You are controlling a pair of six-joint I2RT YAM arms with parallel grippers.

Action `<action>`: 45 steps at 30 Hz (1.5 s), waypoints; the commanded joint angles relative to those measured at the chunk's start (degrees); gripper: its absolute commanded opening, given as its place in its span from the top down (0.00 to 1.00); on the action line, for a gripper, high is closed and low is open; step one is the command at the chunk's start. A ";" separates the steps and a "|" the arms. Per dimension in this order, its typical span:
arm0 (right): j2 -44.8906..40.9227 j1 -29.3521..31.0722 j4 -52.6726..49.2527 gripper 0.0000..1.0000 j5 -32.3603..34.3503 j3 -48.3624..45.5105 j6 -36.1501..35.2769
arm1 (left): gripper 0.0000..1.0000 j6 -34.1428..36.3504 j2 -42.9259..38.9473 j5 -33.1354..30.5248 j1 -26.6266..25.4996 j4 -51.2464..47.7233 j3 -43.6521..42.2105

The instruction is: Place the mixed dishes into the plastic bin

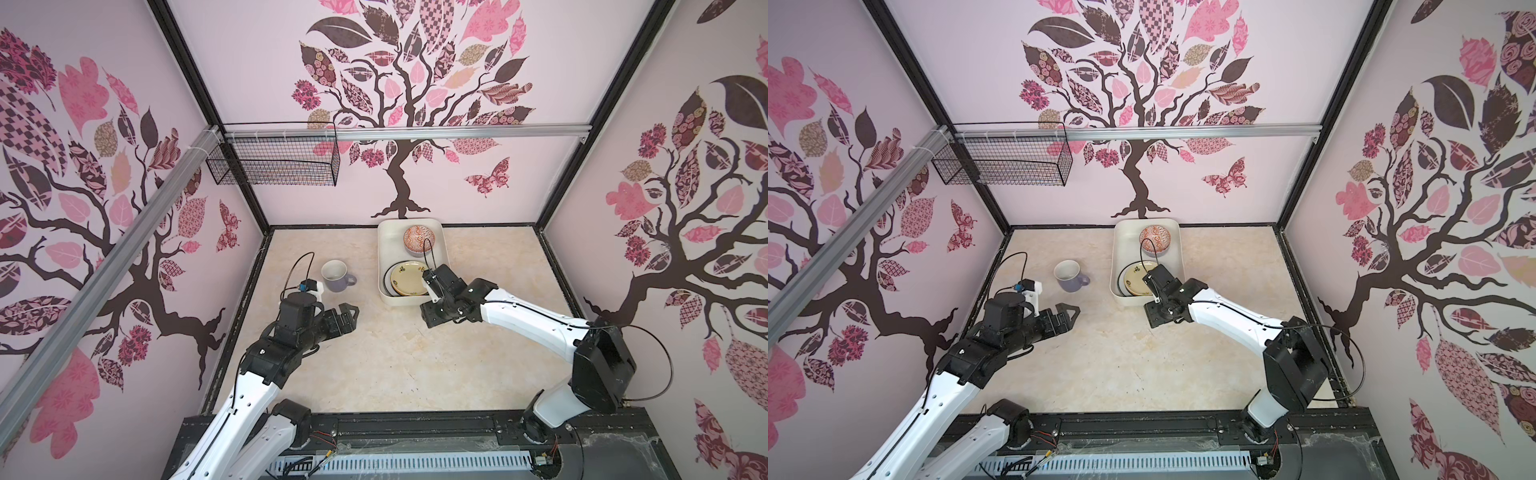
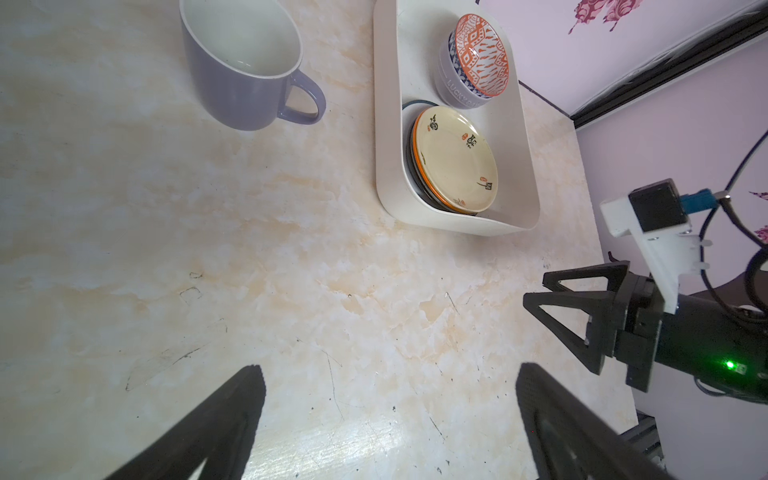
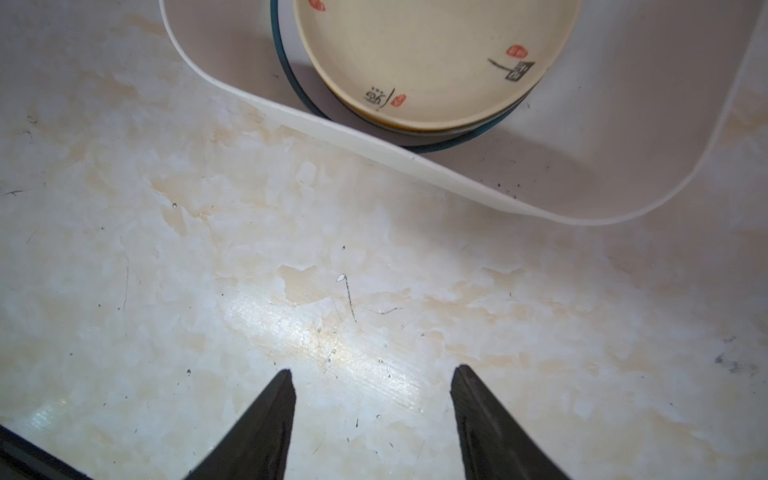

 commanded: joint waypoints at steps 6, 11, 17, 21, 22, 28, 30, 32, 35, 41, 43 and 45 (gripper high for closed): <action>7.06 -0.19 -0.88 0.34 7.23 6.66 -4.74 | 0.02 0.58 -0.03 0.14 0.21 -1.55 -0.69; 10.26 -0.12 -0.30 0.33 7.22 10.03 -5.89 | 0.02 1.62 1.14 -0.13 0.16 -1.25 0.28; 15.49 -0.12 -0.27 0.33 7.23 14.40 -7.14 | 0.02 2.85 2.94 -0.32 0.25 -0.53 1.38; 19.20 -0.15 -0.95 0.33 6.51 17.44 -7.78 | 0.02 3.47 3.35 -0.52 0.33 0.08 1.39; 20.08 -0.15 -1.06 0.34 6.16 18.03 -7.96 | 0.02 3.60 3.48 -0.61 0.30 0.09 1.39; 23.74 -0.15 -1.06 0.35 5.70 20.10 -8.53 | 0.02 4.46 4.18 -1.14 0.26 0.48 1.39; 24.51 -0.12 -1.14 0.36 5.28 20.49 -8.58 | 0.02 4.56 4.47 -1.14 0.34 0.62 1.47; 25.15 -0.11 -1.21 0.39 4.80 20.56 -8.67 | 0.02 4.65 4.72 -1.14 0.35 0.81 1.44; 25.79 -0.14 -1.58 0.52 3.70 20.65 -8.93 | 0.02 4.80 4.99 -1.05 0.42 0.93 1.42; 25.10 -0.16 -1.85 0.67 2.45 19.67 -9.29 | 0.02 4.74 4.98 -1.05 0.46 0.98 1.22; 24.73 -0.17 -1.67 0.69 2.01 19.05 -9.37 | 0.02 4.68 4.88 -1.05 0.53 1.15 1.21; 24.37 -0.15 -1.51 0.73 1.45 18.24 -9.46 | 0.02 4.59 4.81 -1.03 0.55 1.09 1.12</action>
